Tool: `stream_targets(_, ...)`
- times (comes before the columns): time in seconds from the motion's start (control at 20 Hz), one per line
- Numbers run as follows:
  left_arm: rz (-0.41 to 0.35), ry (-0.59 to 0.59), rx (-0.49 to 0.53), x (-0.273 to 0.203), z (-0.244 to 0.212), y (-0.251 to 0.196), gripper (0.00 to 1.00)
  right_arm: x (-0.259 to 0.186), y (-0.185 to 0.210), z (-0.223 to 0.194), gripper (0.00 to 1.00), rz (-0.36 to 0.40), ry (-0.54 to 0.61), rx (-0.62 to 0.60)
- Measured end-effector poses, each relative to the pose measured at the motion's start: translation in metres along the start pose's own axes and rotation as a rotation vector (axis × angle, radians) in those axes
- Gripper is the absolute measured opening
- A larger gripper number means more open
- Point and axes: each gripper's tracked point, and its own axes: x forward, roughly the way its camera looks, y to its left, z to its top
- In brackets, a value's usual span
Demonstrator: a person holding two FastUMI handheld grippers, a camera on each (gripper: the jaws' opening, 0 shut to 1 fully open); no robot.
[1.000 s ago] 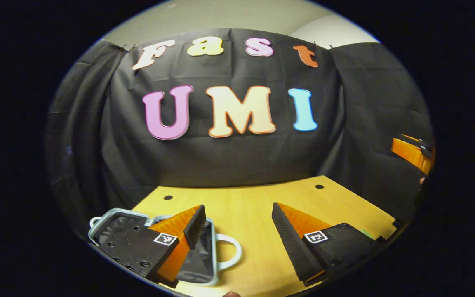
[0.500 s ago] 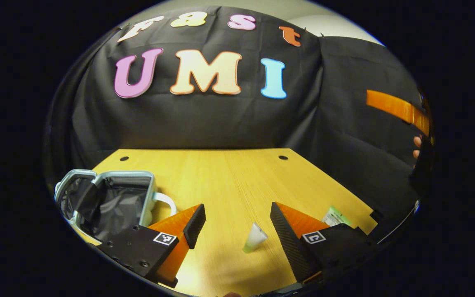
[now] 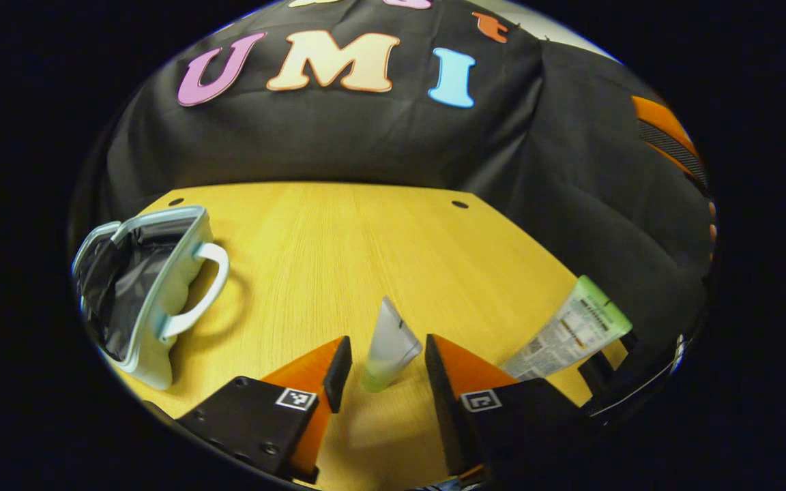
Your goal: First open the suitcase, pack the skin care products into it, and then close the suitcase.
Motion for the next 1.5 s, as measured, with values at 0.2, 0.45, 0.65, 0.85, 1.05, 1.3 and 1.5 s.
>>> stream_targets(0.2,-0.014,0.075,-0.002,0.005,-0.017,-0.002,0.24,-0.008,0.029,-0.034,0.99,0.086,0.034,-0.018)
stream_targets(0.45,-0.021,0.062,0.026,-0.015,0.002,-0.002,0.2,-0.015,0.052,-0.103,0.99,0.154,0.142,-0.074)
stream_targets(0.65,-0.002,0.036,0.056,-0.045,0.028,0.008,0.2,-0.014,0.059,-0.172,0.99,0.166,0.278,-0.064)
stream_targets(0.85,0.026,0.024,0.063,-0.073,0.043,0.021,0.2,-0.006,0.066,-0.224,0.99,0.156,0.386,-0.05)
stream_targets(1.05,0.06,0.016,0.014,-0.091,0.042,0.037,0.2,0.0,0.066,-0.259,0.58,0.136,0.479,-0.013)
stream_targets(1.3,0.109,0.027,-0.045,-0.109,0.034,0.067,0.2,0.007,0.067,-0.262,0.34,0.091,0.527,-0.029)
stream_targets(1.5,0.137,0.026,-0.083,-0.12,0.041,0.099,0.2,0.011,0.075,-0.251,0.27,0.106,0.521,0.031)
